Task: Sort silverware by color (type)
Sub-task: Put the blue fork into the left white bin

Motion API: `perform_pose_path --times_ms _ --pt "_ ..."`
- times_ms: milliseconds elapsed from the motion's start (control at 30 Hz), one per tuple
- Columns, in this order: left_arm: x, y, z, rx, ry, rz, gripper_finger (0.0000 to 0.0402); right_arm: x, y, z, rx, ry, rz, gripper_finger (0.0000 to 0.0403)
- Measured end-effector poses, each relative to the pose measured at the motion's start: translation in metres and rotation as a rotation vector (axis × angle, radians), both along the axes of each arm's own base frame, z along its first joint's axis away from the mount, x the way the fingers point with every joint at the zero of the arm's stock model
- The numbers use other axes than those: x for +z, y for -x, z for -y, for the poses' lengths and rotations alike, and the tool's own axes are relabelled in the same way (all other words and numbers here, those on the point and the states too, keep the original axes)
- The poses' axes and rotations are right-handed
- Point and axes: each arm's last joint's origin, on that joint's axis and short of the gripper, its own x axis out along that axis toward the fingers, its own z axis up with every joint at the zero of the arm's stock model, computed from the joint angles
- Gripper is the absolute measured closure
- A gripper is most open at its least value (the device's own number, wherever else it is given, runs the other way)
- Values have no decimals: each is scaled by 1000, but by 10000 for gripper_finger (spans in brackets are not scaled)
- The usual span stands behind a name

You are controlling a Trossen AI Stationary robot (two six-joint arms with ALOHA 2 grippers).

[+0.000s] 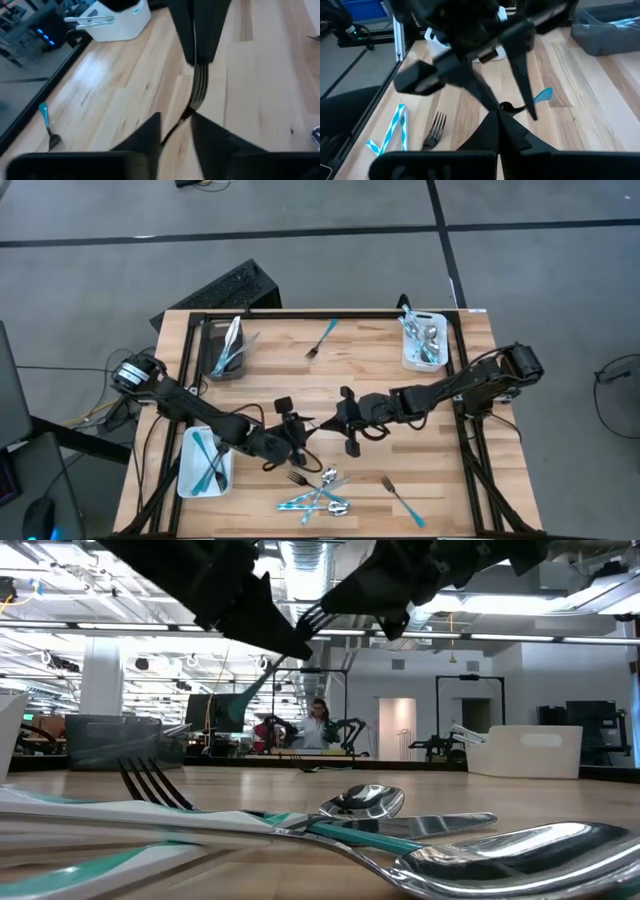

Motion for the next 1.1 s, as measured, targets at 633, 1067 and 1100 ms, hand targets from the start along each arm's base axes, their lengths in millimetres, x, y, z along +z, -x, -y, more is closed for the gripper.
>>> perform_pose_path --times_ms 633,1067,1100 --pt "36 99 -3 457 421 -77 401 -2 7 8 -144 78 -72 214" --pt "55 193 36 562 801 -206 401 -4 8 9 -160 91 -97 221" --pt "51 196 40 583 792 -207 401 -4 8 10 -160 92 -98 221"
